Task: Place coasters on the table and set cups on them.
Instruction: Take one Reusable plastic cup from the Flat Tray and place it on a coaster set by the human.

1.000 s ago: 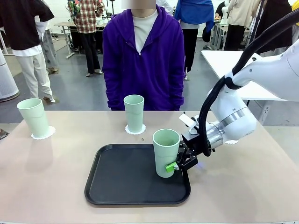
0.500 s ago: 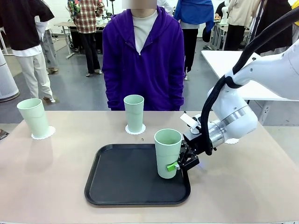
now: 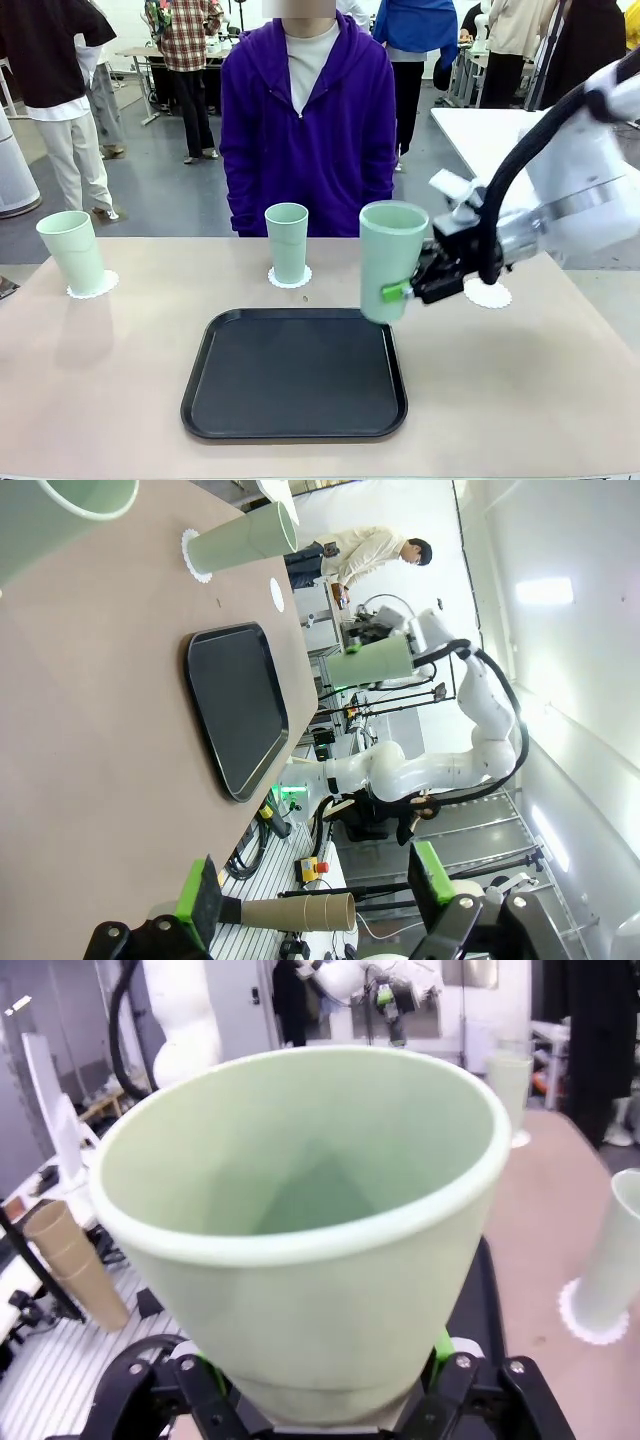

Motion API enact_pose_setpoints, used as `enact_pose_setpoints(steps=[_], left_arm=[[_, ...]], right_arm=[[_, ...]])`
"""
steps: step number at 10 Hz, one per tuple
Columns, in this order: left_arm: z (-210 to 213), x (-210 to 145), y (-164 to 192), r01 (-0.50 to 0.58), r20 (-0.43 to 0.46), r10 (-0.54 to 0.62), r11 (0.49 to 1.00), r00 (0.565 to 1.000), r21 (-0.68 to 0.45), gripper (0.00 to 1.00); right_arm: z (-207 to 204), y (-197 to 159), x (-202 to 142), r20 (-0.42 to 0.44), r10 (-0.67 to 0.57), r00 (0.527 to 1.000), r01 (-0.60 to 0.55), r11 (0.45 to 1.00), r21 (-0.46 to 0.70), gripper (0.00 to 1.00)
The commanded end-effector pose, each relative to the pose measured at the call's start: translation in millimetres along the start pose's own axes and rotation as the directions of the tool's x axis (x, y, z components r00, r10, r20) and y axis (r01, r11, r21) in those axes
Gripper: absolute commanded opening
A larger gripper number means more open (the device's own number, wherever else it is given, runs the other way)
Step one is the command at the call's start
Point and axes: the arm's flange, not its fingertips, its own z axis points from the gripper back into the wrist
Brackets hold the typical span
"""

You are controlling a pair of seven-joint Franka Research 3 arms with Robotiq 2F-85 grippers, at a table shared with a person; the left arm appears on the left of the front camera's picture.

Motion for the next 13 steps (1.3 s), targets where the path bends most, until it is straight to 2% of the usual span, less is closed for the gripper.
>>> enact_pose_setpoints(steps=[1, 3, 4, 6, 7, 8, 9, 13], left_arm=[[1.3, -0.4, -1.7, 0.008, 0.001, -0.008, 1.0, 1.0, -0.003, 1.0], [1.3, -0.4, -1.7, 0.008, 0.001, -0.008, 1.0, 1.0, -0.003, 1.0], [1.3, -0.4, -1.7, 0.008, 0.001, -0.008, 1.0, 1.0, -0.003, 1.0], [1.3, -0.4, -1.7, 0.008, 0.001, -0.008, 1.0, 1.0, -0.003, 1.0], [1.3, -0.4, -1.7, 0.008, 0.001, -0.008, 1.0, 1.0, -0.003, 1.0], [1.3, -0.4, -1.7, 0.008, 0.001, -0.008, 1.0, 1.0, -0.003, 1.0], [1.3, -0.4, -1.7, 0.008, 0.001, -0.008, 1.0, 1.0, -0.003, 1.0], [1.3, -0.4, -1.7, 0.008, 0.001, -0.008, 1.0, 1.0, -0.003, 1.0]], right_arm=[[21.0, 5.8, 30.3, -0.023, -0.051, 0.998, 0.05, 0.998, -0.044, 0.0], [28.7, -1.2, 40.4, -0.088, -0.073, 0.993, 0.064, 0.993, -0.096, 0.0], [27.4, 7.9, 39.0, -0.018, -0.029, 0.999, 0.028, 0.998, -0.058, 0.0], [27.4, 7.9, 39.0, -0.018, -0.029, 0.999, 0.028, 0.998, -0.058, 0.0], [32.6, 6.5, 43.0, -0.041, -0.043, 0.998, 0.04, 0.996, -0.074, 0.83], [49.4, -12.7, 34.1, -0.053, -0.05, 0.997, 0.043, 0.992, -0.115, 0.83], [83.4, -33.6, 25.5, -0.014, -0.062, 0.998, 0.057, 0.978, -0.203, 0.83], [215.7, -84.6, -39.6, 0.088, -0.174, 0.981, 0.195, 0.899, -0.392, 0.83]])
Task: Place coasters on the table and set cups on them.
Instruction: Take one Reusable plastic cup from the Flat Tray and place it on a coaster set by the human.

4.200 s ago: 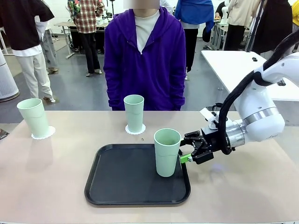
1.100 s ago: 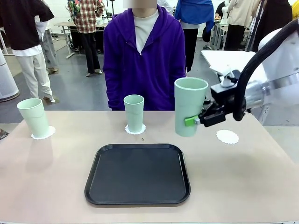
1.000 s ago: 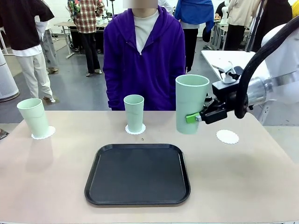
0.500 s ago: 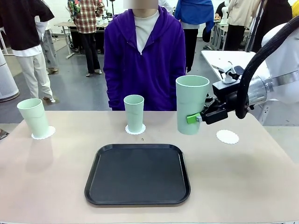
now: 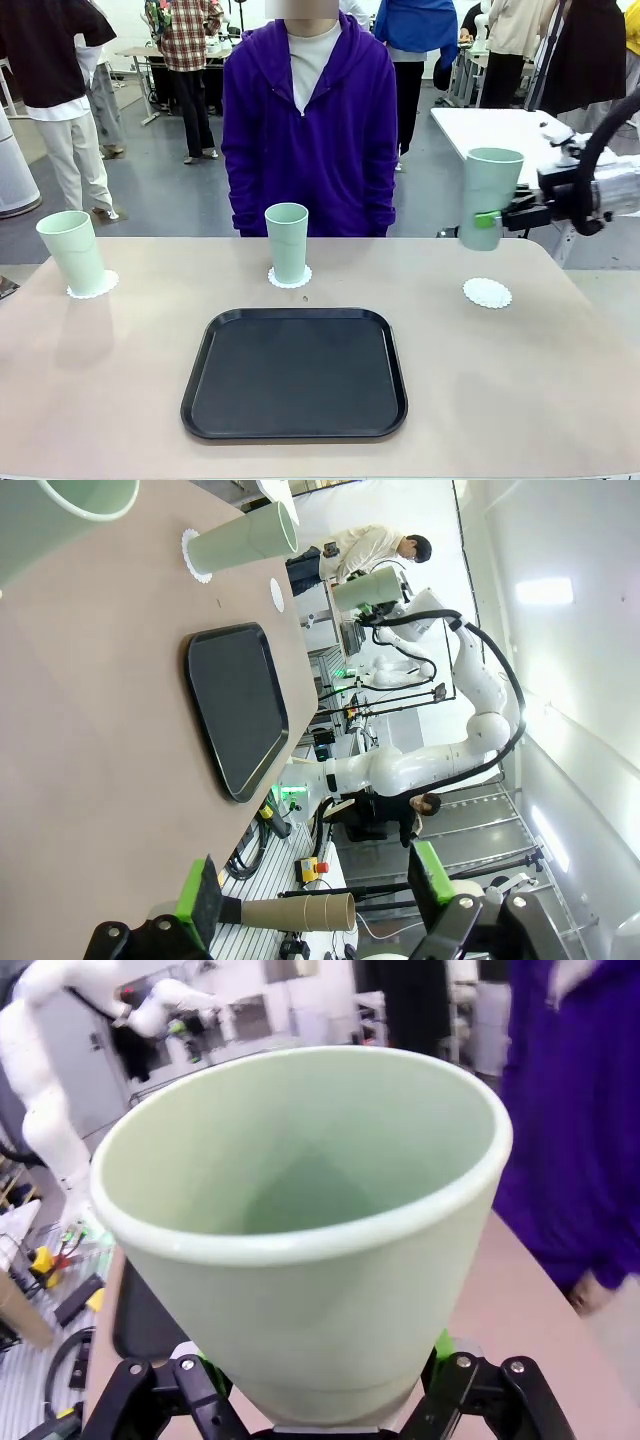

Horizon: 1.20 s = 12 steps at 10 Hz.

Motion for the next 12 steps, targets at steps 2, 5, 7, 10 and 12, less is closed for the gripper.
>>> enact_pose_setpoints(steps=[2, 5, 7, 10, 12], left_arm=[[1.0, -0.3, -1.8, 0.008, 0.001, -0.008, 1.0, 1.0, -0.003, 1.0], [1.0, -0.3, -1.8, 0.008, 0.001, -0.008, 1.0, 1.0, -0.003, 1.0], [1.0, -0.3, -1.8, 0.008, 0.001, -0.008, 1.0, 1.0, -0.003, 1.0], [1.0, -0.3, -1.8, 0.008, 0.001, -0.008, 1.0, 1.0, -0.003, 1.0], [1.0, -0.3, -1.8, 0.008, 0.001, -0.008, 1.0, 1.0, -0.003, 1.0]], right_arm=[[20.1, -38.5, -10.5, 0.01, -0.017, 1.0, 0.017, 0.997, -0.072, 0.83], [20.0, -37.2, -9.3, 0.026, -0.033, 0.999, 0.034, 0.998, -0.055, 0.83], [30.2, -42.3, -20.0, -0.005, -0.032, 0.999, 0.031, 0.997, -0.073, 0.83], [29.9, -41.8, -19.5, -0.004, -0.032, 0.999, 0.031, 0.997, -0.069, 0.83], [28.5, -61.5, -41.0, 0.039, 0.187, 0.982, -0.189, 0.978, 0.085, 0.83]])
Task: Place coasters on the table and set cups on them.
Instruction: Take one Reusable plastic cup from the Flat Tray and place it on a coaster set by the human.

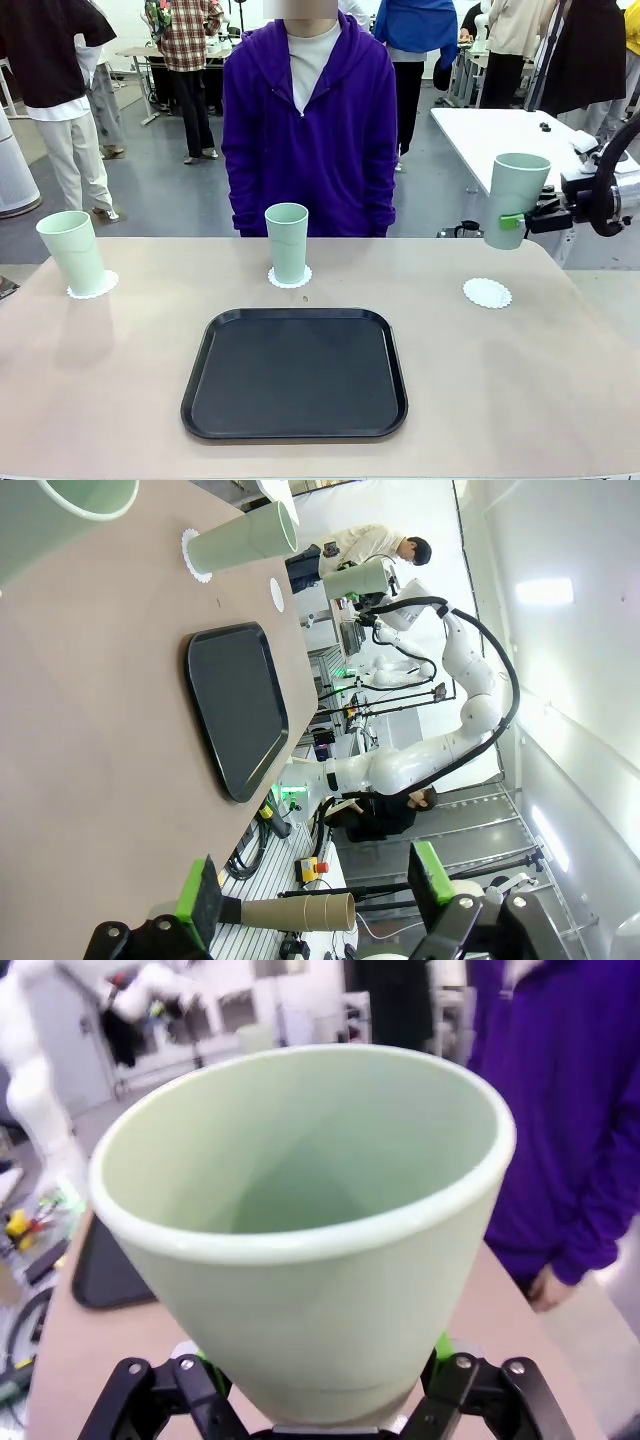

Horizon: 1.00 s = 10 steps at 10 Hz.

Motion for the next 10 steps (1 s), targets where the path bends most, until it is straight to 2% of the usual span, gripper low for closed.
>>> enact_pose_setpoints(steps=[1, 2, 6, 10], left_arm=[[1.2, -0.4, -1.8, 0.008, 0.001, -0.008, 1.0, 1.0, -0.003, 1.0], [1.2, -0.4, -1.8, 0.008, 0.001, -0.008, 1.0, 1.0, -0.003, 1.0], [1.2, -0.4, -1.8, 0.008, 0.001, -0.008, 1.0, 1.0, -0.003, 1.0], [1.2, -0.4, -1.8, 0.008, 0.001, -0.008, 1.0, 1.0, -0.003, 1.0]], right_arm=[[1.3, -23.7, -26.9, 0.038, 0.079, 0.996, -0.082, 0.992, 0.095, 0.83], [-0.7, -27.5, -35.0, 0.055, 0.098, 0.994, -0.103, 0.989, 0.103, 0.83], [-9.1, -47.9, -70.0, 0.021, 0.014, 1.0, -0.016, 0.995, 0.097, 0.83], [-22.1, -54.9, -94.2, 0.006, -0.047, 0.999, 0.046, 0.989, 0.143, 0.83]])
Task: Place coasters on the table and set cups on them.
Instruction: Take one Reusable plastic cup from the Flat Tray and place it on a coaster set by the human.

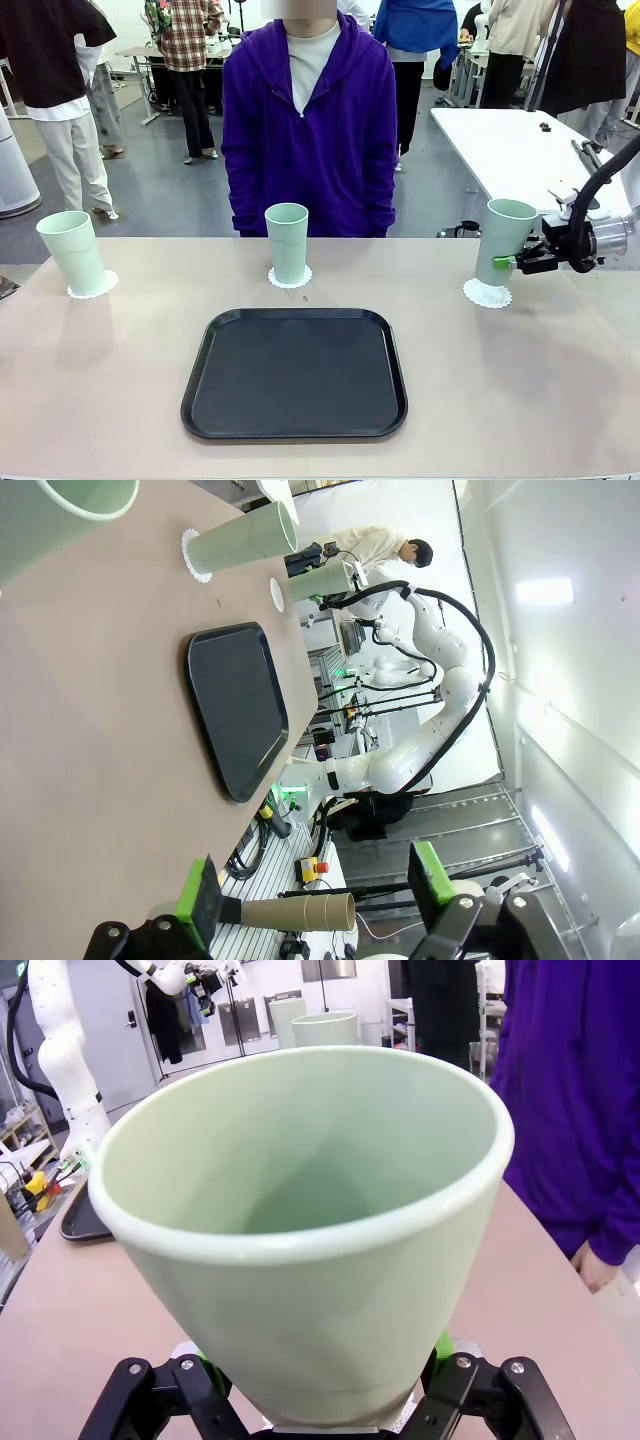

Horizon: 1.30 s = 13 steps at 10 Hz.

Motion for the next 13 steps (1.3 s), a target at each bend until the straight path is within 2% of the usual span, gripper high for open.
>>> enact_pose_setpoints(steps=[1, 13], left_arm=[[1.3, -0.5, -1.8, 0.008, 0.001, -0.008, 1.0, 1.0, -0.003, 1.0], [1.3, -0.5, -1.8, 0.008, 0.001, -0.008, 1.0, 1.0, -0.003, 1.0]], right_arm=[[0.5, -10.7, -4.0, -0.021, -0.037, 0.999, 0.038, 0.999, 0.03, 0.83], [-14.7, -27.9, -35.1, -0.061, -0.077, 0.995, 0.081, 0.995, 0.062, 0.83]])
